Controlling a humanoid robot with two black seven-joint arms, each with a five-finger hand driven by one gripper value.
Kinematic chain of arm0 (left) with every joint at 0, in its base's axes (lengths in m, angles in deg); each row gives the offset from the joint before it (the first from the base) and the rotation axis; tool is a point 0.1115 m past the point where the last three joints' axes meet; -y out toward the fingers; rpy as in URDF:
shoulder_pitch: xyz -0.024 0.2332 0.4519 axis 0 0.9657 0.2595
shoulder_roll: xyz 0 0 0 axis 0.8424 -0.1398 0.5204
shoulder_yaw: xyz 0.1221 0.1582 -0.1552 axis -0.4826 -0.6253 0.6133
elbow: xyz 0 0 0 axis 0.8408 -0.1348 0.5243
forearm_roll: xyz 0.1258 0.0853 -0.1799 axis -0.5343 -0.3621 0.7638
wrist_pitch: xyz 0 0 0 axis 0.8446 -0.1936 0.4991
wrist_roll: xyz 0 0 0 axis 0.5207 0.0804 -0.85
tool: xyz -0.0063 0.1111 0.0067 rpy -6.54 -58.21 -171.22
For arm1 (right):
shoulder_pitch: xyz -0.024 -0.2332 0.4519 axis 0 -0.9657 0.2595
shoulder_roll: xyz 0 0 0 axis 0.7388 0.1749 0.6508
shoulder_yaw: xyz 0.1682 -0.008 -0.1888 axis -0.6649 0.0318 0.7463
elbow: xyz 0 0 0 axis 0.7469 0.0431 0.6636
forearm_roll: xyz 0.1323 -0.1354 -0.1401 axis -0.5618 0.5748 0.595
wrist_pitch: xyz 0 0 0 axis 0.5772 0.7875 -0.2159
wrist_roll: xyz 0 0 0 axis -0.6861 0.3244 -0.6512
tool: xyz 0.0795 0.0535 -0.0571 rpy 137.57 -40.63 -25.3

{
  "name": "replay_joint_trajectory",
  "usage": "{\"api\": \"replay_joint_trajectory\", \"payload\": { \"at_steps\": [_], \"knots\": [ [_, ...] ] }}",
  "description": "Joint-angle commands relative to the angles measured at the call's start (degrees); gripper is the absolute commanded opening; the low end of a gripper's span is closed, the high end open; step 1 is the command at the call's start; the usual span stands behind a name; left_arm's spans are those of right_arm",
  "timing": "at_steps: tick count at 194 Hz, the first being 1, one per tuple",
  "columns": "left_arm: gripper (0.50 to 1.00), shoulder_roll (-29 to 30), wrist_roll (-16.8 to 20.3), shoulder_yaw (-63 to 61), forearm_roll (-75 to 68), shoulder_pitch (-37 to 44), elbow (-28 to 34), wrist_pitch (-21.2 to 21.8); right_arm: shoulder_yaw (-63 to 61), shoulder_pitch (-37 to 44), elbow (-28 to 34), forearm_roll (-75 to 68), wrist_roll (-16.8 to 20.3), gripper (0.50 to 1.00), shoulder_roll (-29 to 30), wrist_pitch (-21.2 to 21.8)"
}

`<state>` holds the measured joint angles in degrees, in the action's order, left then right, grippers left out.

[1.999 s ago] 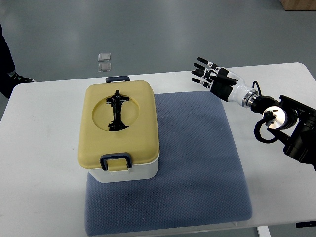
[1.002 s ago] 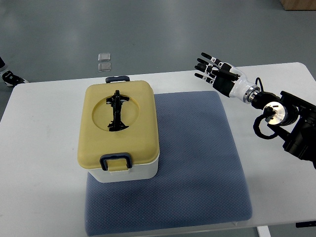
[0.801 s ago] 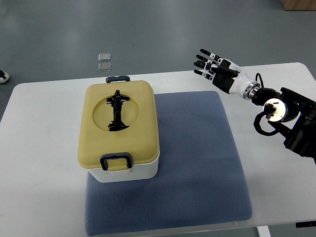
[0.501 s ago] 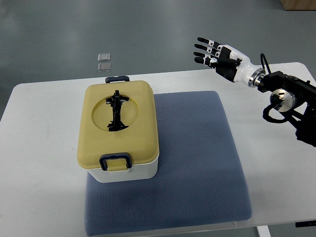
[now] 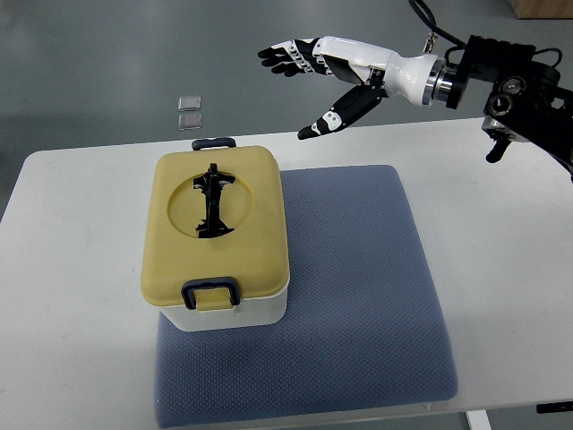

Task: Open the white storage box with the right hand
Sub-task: 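Move the right hand over the lid and grasp its black top handle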

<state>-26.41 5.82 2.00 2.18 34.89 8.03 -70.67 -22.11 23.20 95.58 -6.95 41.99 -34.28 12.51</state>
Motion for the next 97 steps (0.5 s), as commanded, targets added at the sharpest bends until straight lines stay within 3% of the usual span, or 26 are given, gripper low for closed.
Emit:
{"api": "replay_joint_trajectory", "payload": {
  "at_steps": [1, 40, 97],
  "knots": [
    [1.000, 0.00, 0.00, 0.00, 0.00, 0.00, 0.00, 0.00, 0.27, 3.16, 2.05, 4.36, -0.48, 0.930, 0.20, 1.12],
    [1.000, 0.00, 0.00, 0.00, 0.00, 0.08, 0.00, 0.00, 5.36, 11.24, 3.28, 10.69, -0.48, 0.930, 1.17, 5.42],
    [1.000, 0.00, 0.00, 0.00, 0.00, 0.00, 0.00, 0.00, 18.02, 20.30, 3.20, 19.83, -0.92, 0.930, 7.58, 3.14]
  ]
}}
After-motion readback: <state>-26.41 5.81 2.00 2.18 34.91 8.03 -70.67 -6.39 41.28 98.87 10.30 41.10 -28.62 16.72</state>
